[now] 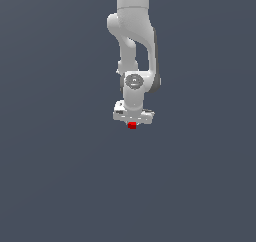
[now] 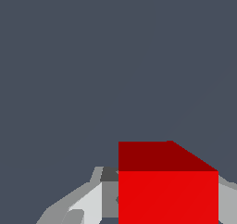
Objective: Pick up the red cube and move it to a goal position.
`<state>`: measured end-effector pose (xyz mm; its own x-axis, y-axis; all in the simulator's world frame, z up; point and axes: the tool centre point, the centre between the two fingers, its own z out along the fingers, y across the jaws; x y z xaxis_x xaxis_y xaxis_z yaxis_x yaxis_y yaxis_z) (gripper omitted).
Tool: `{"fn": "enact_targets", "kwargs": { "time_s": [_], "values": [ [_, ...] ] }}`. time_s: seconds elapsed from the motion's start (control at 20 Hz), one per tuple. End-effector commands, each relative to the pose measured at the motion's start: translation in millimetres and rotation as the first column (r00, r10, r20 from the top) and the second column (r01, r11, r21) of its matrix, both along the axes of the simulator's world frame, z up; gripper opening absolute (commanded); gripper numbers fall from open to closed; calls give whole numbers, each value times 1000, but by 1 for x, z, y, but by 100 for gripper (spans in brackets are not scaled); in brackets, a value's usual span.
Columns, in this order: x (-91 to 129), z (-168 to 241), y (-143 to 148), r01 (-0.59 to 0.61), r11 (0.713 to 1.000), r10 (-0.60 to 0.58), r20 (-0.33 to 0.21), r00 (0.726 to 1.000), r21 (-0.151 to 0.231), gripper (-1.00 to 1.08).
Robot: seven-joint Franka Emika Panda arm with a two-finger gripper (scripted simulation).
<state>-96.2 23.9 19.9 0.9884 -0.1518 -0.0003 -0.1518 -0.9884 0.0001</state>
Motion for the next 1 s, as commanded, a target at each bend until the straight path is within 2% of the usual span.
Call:
{"fn": "enact_targets", "kwargs": {
  "time_s": [0.0,0.5,0.95],
  "values": [
    [0,0,0,0,1000,0,0,1000,0,-100],
    [1,10,0,0,1000,0,0,1000,0,-100],
    [9,60,1,0,1000,0,0,1000,0,-100]
  ]
}}
